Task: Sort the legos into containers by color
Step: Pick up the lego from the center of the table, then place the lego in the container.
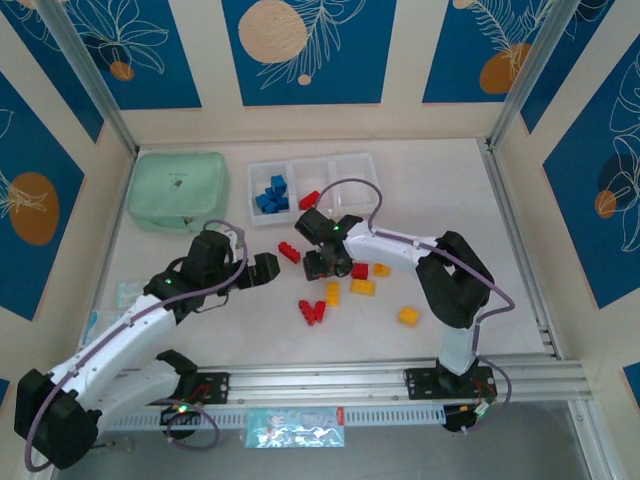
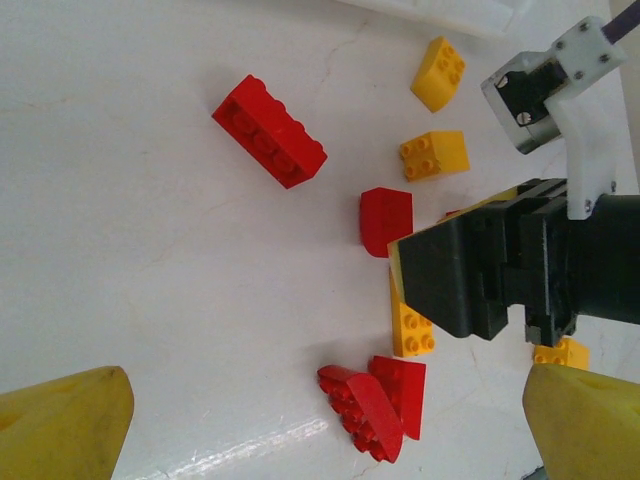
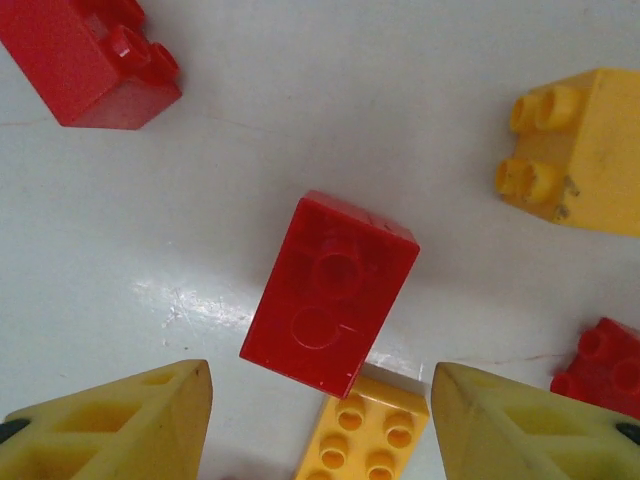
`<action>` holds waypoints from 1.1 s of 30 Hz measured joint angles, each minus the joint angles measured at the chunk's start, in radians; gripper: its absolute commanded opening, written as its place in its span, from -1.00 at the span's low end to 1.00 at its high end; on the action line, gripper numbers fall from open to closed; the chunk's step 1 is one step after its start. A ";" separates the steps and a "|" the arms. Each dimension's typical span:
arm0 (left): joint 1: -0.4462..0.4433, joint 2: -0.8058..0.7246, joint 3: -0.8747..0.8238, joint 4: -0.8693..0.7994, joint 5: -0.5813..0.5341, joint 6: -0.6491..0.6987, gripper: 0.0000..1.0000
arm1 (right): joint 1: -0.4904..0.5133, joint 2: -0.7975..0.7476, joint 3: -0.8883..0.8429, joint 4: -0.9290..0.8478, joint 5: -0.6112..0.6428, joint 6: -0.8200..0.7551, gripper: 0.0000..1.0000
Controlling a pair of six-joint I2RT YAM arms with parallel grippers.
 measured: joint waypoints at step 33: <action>0.021 0.122 0.089 0.026 -0.035 0.031 0.99 | -0.142 0.150 0.372 0.057 0.048 -0.141 -0.39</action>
